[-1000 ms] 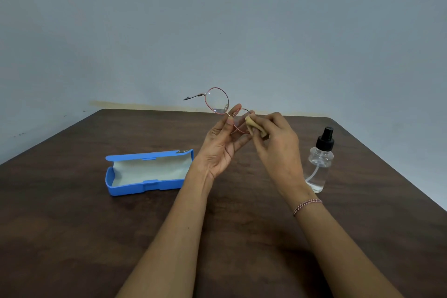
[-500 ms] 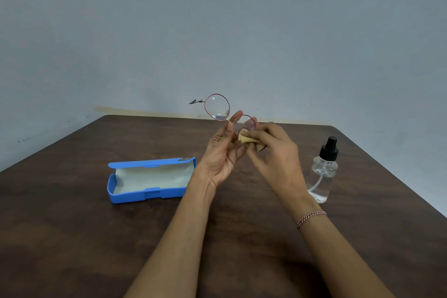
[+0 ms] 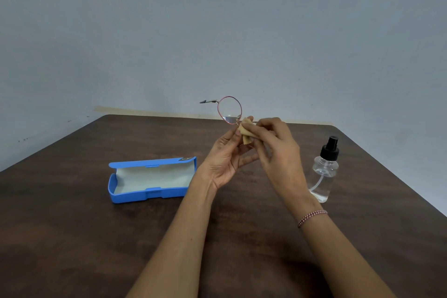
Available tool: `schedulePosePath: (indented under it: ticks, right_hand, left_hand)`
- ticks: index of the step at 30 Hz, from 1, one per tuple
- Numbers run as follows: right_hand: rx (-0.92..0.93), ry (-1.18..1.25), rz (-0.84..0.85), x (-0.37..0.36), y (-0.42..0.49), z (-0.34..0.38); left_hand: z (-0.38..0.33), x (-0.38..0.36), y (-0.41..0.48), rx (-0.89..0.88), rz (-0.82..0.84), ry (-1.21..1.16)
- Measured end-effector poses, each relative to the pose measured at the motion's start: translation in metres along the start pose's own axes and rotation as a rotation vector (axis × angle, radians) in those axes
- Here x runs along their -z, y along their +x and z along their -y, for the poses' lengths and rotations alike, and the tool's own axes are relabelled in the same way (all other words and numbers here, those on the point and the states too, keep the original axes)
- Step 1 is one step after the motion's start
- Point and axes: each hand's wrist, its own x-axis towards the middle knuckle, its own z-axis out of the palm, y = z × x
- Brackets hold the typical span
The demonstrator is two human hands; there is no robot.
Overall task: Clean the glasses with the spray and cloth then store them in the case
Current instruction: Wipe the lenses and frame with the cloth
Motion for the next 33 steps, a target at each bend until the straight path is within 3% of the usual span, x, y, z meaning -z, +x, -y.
schedulePosePath:
  ticks: [5, 17, 23, 28, 33]
  right_hand:
    - [-0.096, -0.102, -0.040, 0.004, 0.002, -0.001]
    - [0.022, -0.037, -0.002, 0.005, 0.004, 0.006]
    - [-0.097, -0.122, 0.000, 0.014, 0.007, 0.000]
    - [-0.010, -0.086, 0.039, 0.010, 0.007, 0.009]
    - [-0.130, -0.135, 0.053, 0.013, 0.007, 0.003]
  left_hand:
    - [0.001, -0.001, -0.001, 0.042, 0.038, 0.014]
    - [-0.003, 0.005, -0.002, 0.012, 0.031, 0.043]
    - [-0.003, 0.005, -0.004, 0.038, 0.045, 0.082]
    - [-0.005, 0.005, -0.006, 0.053, 0.039, 0.111]
    - [-0.004, 0.004, -0.005, 0.065, 0.043, 0.122]
